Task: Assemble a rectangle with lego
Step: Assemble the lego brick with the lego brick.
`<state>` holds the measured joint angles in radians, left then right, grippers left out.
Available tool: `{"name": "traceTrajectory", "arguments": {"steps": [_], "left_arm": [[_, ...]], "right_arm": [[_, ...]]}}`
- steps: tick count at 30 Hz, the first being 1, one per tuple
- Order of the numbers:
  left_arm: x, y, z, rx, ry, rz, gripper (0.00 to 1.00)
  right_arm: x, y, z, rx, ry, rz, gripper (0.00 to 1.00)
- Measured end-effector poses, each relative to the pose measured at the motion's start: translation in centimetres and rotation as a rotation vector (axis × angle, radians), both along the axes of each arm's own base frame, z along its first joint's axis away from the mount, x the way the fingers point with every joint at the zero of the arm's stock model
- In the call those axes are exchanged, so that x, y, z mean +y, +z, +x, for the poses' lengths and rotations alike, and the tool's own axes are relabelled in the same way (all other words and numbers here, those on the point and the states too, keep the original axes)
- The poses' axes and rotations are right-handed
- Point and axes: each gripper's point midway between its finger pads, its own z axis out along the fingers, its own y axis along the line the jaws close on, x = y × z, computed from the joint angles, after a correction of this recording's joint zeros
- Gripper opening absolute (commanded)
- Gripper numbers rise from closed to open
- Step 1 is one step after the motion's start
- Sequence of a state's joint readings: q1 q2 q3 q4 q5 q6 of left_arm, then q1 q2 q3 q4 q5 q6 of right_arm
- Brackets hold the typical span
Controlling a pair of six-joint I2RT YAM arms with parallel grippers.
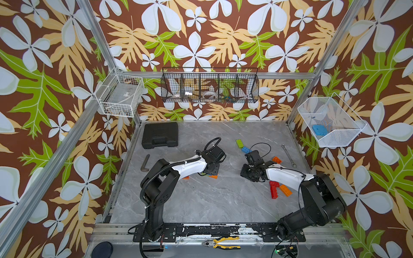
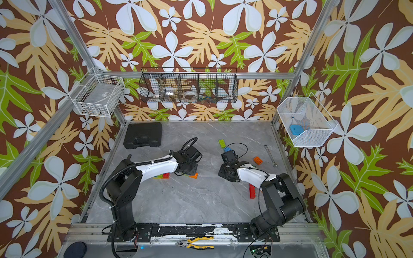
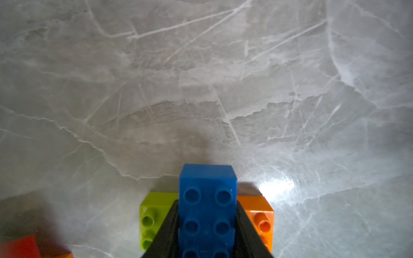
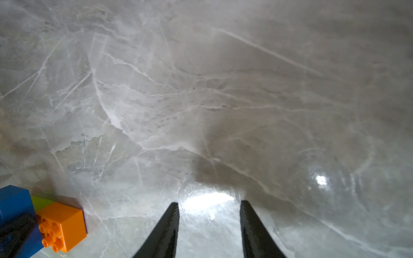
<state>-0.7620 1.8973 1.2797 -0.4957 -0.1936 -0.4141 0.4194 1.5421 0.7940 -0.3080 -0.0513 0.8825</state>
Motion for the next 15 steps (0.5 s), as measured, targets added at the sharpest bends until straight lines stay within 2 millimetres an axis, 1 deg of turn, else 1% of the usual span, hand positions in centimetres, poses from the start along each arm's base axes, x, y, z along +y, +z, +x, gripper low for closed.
{"name": "traceTrajectory", "arguments": {"steps": [15], "left_arm": [[0.08,-0.80,-0.05,-0.028,-0.001,-0.024,0.00]], "right_arm": [[0.22,0.39,0.29,-0.009,0.003,0.000,0.44]]}}
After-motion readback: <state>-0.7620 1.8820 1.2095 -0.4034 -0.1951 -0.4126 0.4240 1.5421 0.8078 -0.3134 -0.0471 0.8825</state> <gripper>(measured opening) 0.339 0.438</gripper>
